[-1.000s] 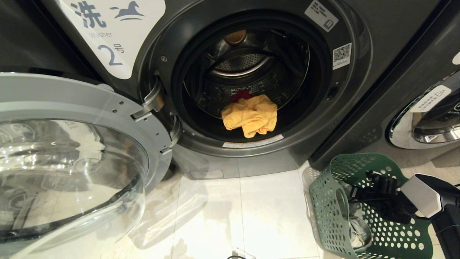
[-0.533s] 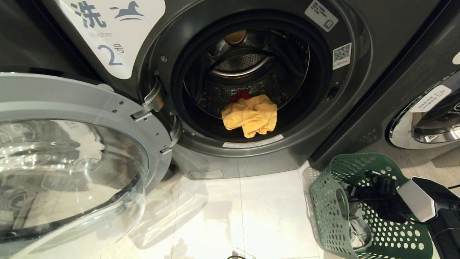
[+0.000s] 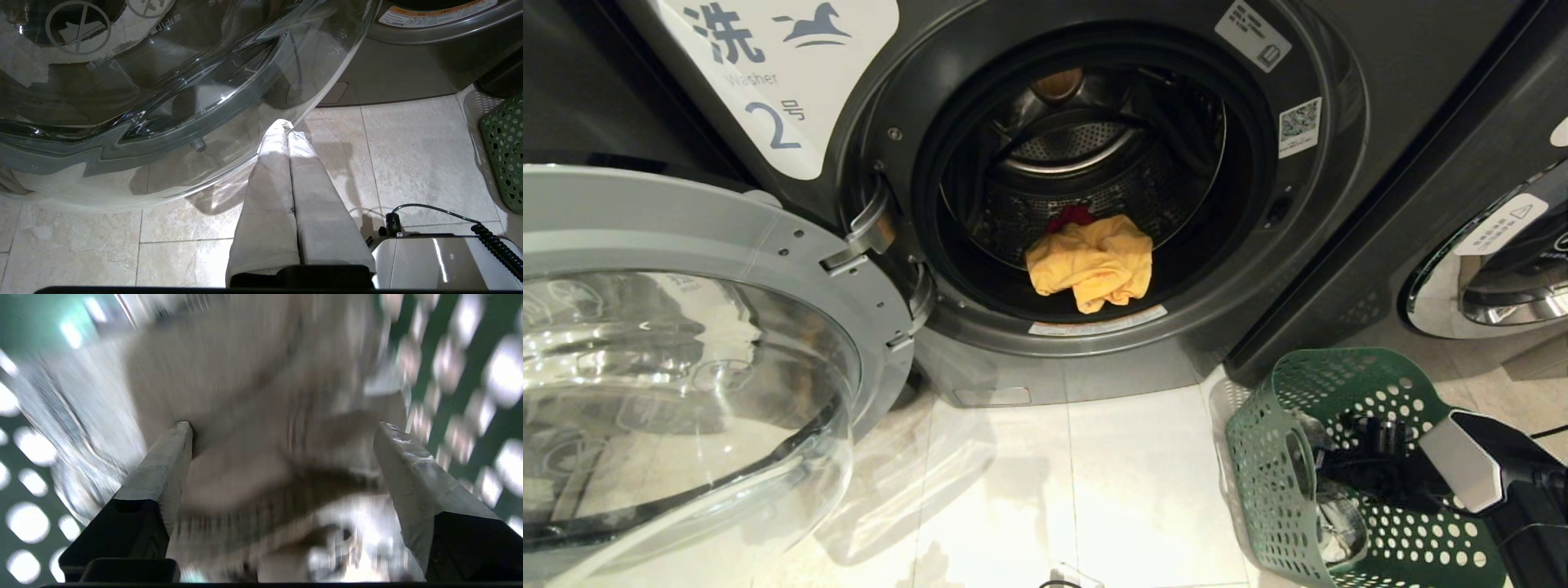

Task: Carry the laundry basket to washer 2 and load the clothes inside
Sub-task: Place the clothes into the washing machine

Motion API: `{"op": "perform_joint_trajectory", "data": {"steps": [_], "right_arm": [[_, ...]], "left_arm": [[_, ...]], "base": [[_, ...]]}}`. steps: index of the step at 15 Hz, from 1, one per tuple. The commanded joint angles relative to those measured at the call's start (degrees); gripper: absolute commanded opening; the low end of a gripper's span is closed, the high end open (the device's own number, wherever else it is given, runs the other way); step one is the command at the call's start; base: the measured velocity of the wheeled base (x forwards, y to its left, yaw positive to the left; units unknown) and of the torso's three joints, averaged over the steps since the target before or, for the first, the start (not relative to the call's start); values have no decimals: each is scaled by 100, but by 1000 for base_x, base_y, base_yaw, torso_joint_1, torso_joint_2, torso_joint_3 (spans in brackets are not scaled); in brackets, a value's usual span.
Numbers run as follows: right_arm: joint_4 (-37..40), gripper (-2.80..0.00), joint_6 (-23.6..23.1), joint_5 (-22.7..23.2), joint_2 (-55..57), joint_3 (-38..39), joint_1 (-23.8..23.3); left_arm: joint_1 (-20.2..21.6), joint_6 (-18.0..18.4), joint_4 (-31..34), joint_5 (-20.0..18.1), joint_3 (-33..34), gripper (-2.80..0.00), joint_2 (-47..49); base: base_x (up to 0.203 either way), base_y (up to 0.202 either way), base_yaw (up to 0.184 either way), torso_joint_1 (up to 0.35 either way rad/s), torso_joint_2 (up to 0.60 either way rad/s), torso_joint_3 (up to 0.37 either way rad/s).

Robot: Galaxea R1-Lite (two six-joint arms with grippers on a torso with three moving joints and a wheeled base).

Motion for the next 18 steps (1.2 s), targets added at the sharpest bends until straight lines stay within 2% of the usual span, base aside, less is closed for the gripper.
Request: {"op": "perform_joint_trajectory", "data": {"steps": [1,3,5,7,10,15,16,18], "right_arm": [[452,0,-187,-79,11,117,5],[598,0,-507,-310,12,369,-7],[602,0,-544,-361,13,578,-19],[622,0,-597,-665,9,745,-46],[570,0,-554,-692,-112,998,-40],[-3,0,-541,-667,-156,982,-48],[-115,-280,-563,-657,-146,972,-39],[-109,-280,-580,-657,-137,990,-30]], "left_arm": [[6,-1,0,0,0,-280,0],[0,-1,0,0,0,-280,7],[0,-1,0,0,0,-280,0],[0,-1,0,0,0,-280,1],[0,-1,0,0,0,-280,7],[0,-1,0,0,0,-280,0],[0,-1,0,0,0,-280,7],[3,-1,0,0,0,-280,3]], "base": [[0,0,0,0,0,0],[0,0,0,0,0,0],[0,0,0,0,0,0],[0,0,0,0,0,0],[0,0,0,0,0,0],[0,0,0,0,0,0],[0,0,0,0,0,0],[0,0,0,0,0,0]]}}
